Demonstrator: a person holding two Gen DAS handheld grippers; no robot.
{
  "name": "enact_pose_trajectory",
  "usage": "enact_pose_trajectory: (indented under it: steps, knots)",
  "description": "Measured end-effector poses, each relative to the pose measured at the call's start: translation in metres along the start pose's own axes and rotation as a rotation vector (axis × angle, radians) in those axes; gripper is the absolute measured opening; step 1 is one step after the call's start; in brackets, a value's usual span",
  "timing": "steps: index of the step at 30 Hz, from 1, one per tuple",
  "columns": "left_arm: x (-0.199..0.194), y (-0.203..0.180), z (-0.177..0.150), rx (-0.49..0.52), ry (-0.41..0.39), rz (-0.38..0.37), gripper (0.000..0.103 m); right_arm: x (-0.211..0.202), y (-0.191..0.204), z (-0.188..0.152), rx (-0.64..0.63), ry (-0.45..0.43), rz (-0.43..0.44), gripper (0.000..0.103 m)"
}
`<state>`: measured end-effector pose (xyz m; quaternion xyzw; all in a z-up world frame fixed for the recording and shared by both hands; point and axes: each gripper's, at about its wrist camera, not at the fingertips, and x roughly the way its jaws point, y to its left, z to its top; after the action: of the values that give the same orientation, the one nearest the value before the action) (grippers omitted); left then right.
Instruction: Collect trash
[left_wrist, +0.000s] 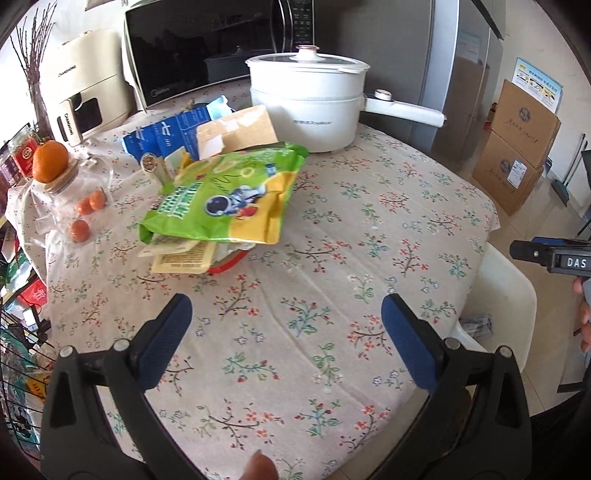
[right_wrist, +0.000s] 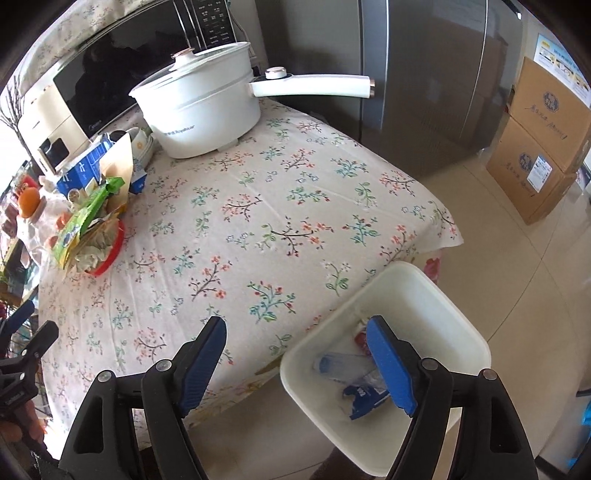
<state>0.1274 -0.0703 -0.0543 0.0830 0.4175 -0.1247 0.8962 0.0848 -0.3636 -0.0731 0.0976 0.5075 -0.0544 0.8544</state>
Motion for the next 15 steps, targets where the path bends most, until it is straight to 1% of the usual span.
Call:
enact_pose_trajectory:
  steps: [4, 8, 10, 15]
  knots:
    - [0.012, 0.009, 0.005, 0.042, -0.037, 0.074, 0.102, 0.004, 0.014, 0.003, -0.001, 0.001, 0.016, 0.081]
    - [0.023, 0.009, 0.009, 0.091, -0.079, 0.104, 0.102, 0.007, 0.023, 0.005, 0.000, 0.006, 0.021, 0.081]
    - [0.029, 0.007, 0.010, 0.113, -0.086, 0.122, 0.099, 0.008, 0.026, 0.006, 0.001, 0.007, 0.028, 0.081]
    - [0.043, 0.000, 0.015, 0.177, -0.125, 0.206, 0.089, 0.008, 0.028, 0.006, -0.003, 0.009, 0.032, 0.081]
